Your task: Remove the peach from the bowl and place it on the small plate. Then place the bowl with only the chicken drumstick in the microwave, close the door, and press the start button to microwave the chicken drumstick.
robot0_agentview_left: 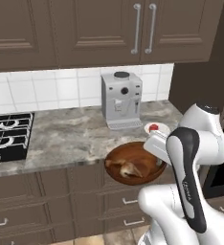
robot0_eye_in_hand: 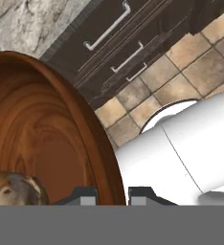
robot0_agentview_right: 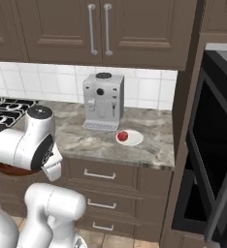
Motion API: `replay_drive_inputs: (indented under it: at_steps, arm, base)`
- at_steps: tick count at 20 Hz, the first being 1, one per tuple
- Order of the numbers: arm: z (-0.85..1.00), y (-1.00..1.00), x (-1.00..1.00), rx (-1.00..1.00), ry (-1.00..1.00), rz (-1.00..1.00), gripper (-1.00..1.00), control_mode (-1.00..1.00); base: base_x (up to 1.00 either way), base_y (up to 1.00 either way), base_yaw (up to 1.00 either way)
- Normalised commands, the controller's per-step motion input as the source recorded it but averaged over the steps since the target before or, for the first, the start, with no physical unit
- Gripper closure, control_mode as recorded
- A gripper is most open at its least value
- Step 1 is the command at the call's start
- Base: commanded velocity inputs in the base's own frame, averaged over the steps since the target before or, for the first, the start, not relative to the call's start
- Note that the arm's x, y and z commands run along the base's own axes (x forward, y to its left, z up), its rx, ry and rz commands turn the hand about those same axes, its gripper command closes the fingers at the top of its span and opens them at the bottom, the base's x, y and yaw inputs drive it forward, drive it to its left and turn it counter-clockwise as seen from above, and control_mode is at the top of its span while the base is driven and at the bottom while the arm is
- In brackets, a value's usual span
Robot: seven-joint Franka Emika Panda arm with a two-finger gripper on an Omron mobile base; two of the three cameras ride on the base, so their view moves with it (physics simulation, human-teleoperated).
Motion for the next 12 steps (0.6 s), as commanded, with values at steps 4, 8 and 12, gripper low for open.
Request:
replay_drive_inputs:
  at_steps: [4,8,12]
  arm:
    - [0.0,0.0,0.0,0.0,0.0,0.0,1.0,1.0]
    - [0.0,0.0,0.0,0.0,0.0,0.0,1.0,1.0]
    - [0.0,0.0,0.0,0.0,0.0,0.0,1.0,1.0]
  base:
    - [-1.0,-0.05,0.0]
    - [-1.0,-0.5,0.0]
    - [-0.8,-0.93,-0.04]
